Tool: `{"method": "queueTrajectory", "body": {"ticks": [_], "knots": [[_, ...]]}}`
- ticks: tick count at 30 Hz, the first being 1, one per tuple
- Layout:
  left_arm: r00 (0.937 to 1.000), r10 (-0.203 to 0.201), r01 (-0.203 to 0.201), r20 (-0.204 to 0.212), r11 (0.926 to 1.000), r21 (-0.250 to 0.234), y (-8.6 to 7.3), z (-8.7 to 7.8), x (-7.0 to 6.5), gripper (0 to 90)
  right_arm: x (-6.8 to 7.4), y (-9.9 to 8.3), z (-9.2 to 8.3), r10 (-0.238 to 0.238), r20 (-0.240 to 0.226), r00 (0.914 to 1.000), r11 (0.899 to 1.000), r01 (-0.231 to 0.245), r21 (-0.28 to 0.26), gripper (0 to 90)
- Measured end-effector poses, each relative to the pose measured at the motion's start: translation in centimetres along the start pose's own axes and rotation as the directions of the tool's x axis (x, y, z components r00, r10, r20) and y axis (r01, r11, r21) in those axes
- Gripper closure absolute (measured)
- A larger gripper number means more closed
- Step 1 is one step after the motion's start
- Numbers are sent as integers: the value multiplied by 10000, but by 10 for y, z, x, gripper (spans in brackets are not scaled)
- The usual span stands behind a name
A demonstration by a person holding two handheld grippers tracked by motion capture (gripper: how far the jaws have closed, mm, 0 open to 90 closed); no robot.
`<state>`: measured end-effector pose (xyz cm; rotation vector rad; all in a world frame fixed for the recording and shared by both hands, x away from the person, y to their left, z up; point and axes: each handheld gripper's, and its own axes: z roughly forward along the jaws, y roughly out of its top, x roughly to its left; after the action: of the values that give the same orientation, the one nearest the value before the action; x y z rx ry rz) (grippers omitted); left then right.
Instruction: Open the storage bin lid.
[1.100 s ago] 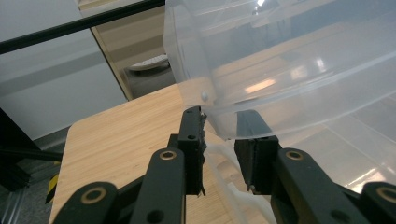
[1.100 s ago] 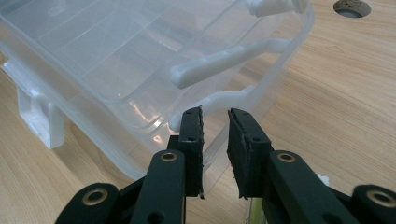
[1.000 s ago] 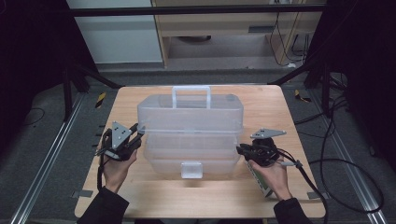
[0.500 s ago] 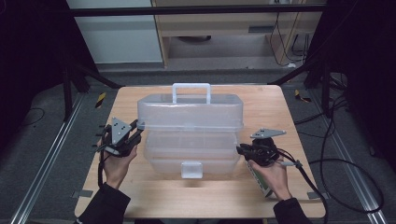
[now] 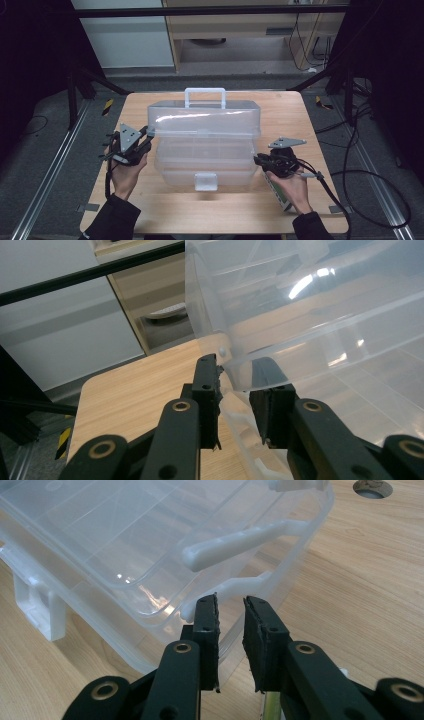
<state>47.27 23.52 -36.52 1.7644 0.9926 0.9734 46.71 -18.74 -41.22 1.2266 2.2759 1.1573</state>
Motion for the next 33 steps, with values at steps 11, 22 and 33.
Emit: {"method": "queueTrajectory", "body": {"ticks": [11, 22, 33], "knots": [[9999, -133, 133, -57, 9999, -14, 6, 4, 3, 731, 0, 0, 0, -12, 33, 10000, 10000, 12, -30, 762], [9998, -170, 170, -143, 9999, -20, 11, 7, 4, 755, 0, 0, 0, 15, 44, 10000, 10000, -15, -14, 762], [9992, -196, 192, -340, 9997, -124, 19, 12, 5, 768, -1, 0, 0, 35, 26, 10000, 10000, -34, -28, 762]]}}
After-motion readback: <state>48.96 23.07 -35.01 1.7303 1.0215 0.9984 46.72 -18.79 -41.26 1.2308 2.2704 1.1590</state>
